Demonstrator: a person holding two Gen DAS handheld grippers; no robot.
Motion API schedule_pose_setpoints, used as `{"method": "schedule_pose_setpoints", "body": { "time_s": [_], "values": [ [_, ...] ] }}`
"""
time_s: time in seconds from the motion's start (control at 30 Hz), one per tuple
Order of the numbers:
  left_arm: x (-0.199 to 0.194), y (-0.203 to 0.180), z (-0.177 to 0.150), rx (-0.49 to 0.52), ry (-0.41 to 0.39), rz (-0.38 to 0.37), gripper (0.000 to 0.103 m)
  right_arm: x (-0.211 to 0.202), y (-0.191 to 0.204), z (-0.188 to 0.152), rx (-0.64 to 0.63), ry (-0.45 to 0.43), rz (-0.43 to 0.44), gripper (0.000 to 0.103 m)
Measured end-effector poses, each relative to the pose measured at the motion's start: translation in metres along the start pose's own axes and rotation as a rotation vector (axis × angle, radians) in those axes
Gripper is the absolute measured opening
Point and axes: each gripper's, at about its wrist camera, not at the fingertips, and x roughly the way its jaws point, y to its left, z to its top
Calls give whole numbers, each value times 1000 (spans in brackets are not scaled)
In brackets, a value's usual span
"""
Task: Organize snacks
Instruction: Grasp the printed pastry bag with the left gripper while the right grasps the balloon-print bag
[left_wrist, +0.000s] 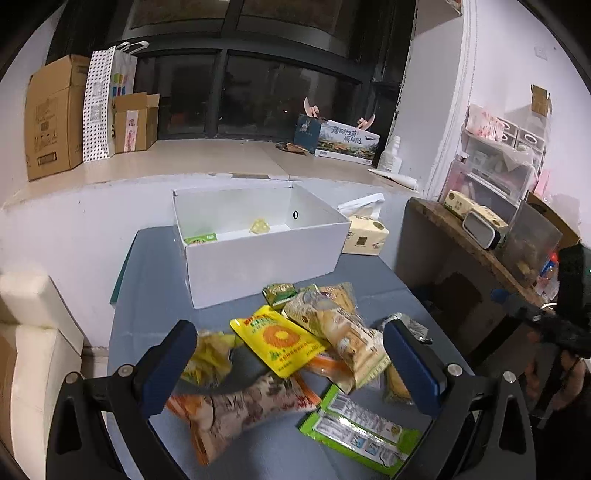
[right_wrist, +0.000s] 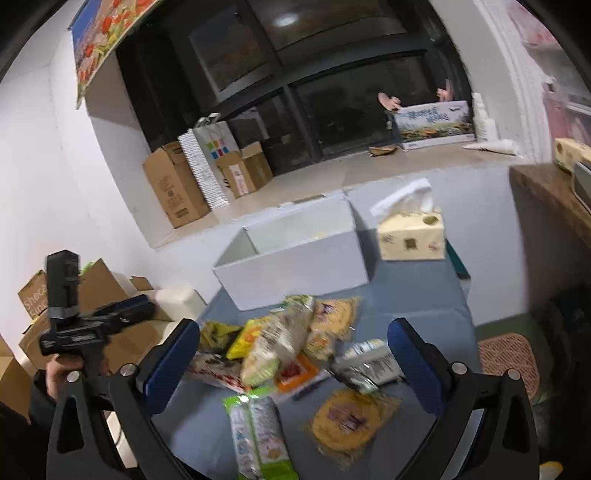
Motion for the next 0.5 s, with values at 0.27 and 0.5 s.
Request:
{"method": "schedule_pose_setpoints", "body": {
  "time_s": [0.27,0.5],
  "values": [
    [-6,-2,-19,26,15,12,103,43,-18,-25,14,182,-106,103],
    [1,-1,-26,37,36,14,103,111,27,-5,-119,308,-59,103]
  ]
}}
